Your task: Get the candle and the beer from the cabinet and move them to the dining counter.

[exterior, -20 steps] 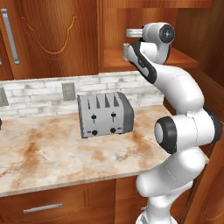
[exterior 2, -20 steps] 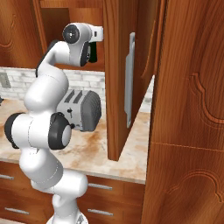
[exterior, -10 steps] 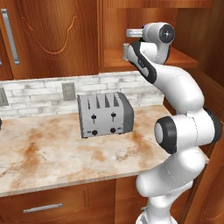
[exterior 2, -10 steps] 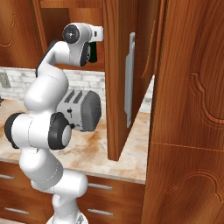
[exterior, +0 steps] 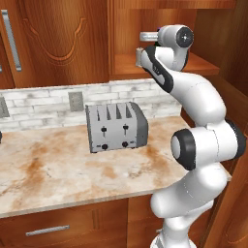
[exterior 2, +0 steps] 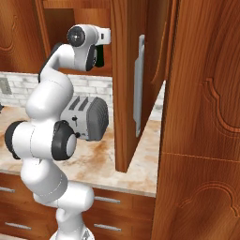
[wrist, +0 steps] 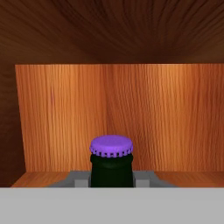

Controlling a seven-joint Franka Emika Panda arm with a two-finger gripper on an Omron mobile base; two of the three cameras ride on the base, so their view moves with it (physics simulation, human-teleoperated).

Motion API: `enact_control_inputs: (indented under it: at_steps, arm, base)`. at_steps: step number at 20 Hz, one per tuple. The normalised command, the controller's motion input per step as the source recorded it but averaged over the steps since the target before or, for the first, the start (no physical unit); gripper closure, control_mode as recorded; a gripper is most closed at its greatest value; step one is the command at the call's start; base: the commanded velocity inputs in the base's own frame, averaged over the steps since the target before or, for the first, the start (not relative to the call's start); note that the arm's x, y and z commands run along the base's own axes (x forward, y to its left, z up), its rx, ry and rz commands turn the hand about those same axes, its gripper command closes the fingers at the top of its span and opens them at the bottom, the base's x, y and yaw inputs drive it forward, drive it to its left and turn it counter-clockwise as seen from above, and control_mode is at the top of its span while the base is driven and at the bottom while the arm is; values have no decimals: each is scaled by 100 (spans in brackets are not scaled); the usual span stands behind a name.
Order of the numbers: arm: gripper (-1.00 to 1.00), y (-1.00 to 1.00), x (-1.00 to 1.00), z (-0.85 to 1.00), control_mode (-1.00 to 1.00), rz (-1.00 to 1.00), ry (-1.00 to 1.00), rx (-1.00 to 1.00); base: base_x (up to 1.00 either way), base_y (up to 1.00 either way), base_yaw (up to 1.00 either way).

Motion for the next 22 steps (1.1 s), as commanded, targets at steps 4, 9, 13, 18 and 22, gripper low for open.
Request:
enact_control_inputs:
  at_steps: [4,9,13,18,22]
  arm:
    - [100,0,0,0,-100,0,0,0]
    - [100,0,0,0,-100,0,0,0]
    - [100,-11,-28,0,-100,0,0,0]
    - [100,-22,-73,4,-100,-1,0,0]
    - [100,-1,-100,0,-100,-5,0,0]
  base:
    - [0,0,0]
    - [0,0,0]
    - [0,0,0]
    - [0,0,0]
    - [0,0,0]
